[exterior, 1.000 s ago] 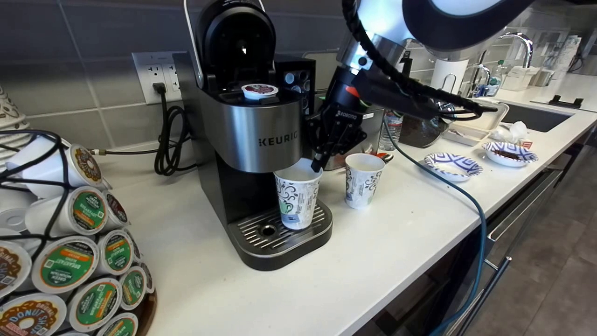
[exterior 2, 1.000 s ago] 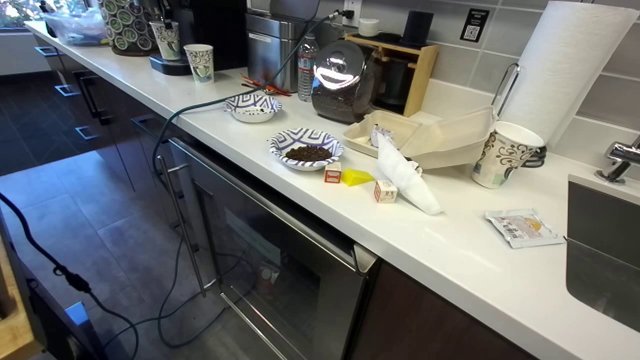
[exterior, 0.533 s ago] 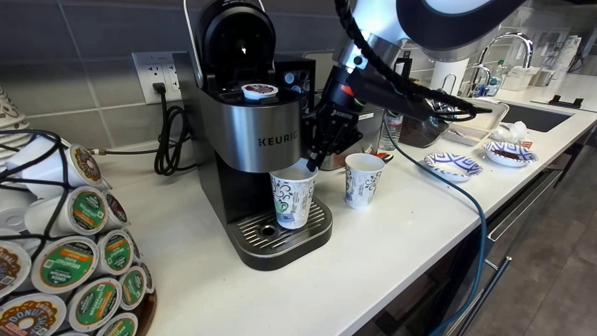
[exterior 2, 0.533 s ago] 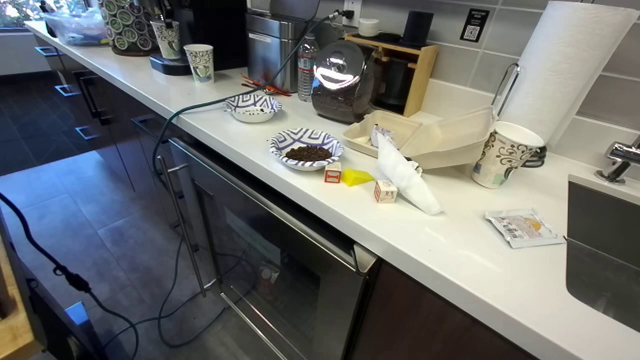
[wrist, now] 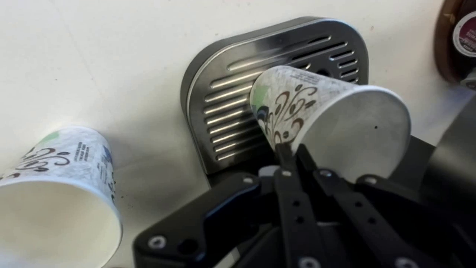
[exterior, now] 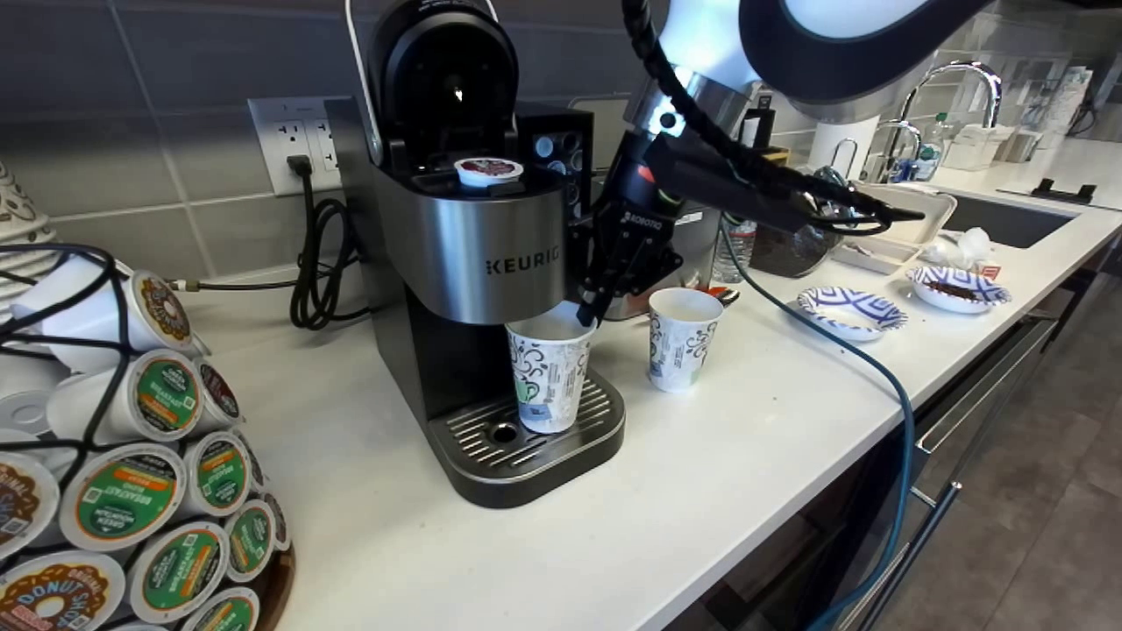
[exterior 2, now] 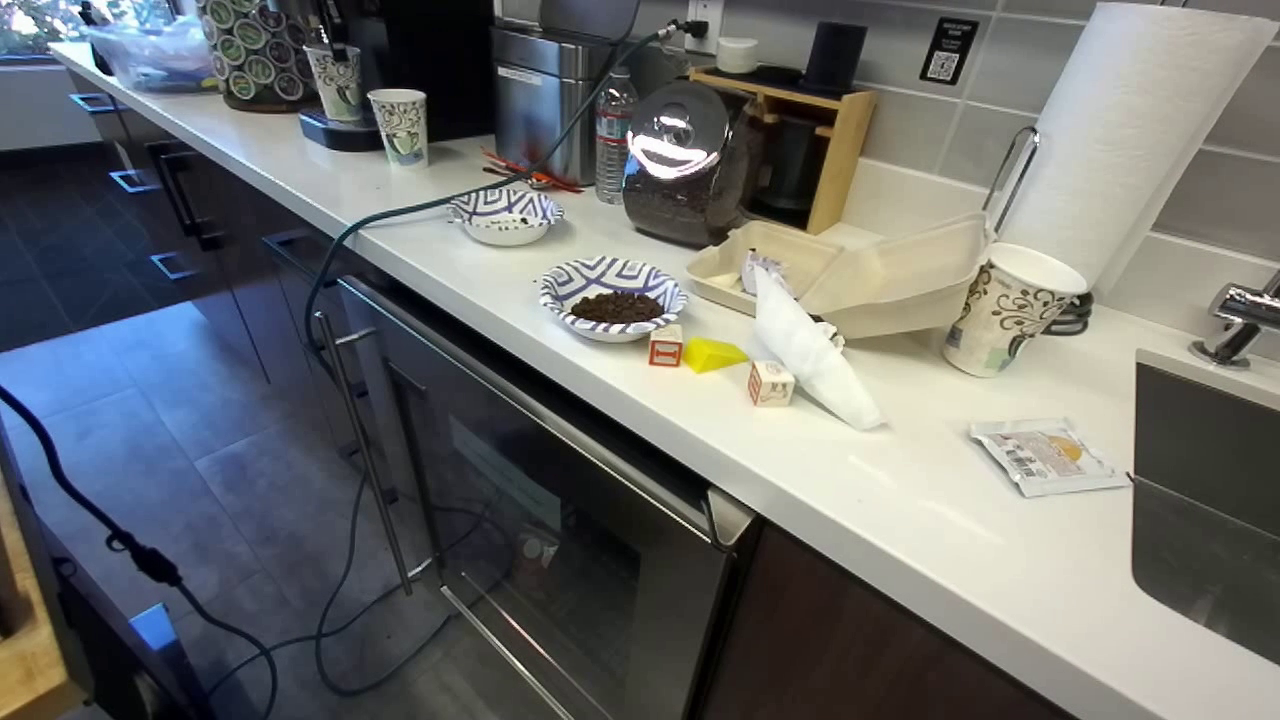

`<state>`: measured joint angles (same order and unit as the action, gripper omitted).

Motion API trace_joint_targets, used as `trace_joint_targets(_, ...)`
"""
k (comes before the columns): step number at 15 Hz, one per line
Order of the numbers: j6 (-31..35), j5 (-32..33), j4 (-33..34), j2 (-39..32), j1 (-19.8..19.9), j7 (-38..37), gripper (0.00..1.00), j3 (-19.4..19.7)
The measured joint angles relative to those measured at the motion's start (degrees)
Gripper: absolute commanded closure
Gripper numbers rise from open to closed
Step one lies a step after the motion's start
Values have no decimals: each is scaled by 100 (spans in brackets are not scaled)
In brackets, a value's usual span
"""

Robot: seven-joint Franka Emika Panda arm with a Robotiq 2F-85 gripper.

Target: Pick up the paper cup on the right and put it on the drip tray

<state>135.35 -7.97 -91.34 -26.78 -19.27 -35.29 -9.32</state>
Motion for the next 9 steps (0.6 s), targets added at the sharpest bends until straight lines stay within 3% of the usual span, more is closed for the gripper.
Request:
trace_joint_targets(8,2,-356,-17,250,224,-23,2,67)
trace_joint_targets(9,-4,-485,-75,351,304,68,0,65)
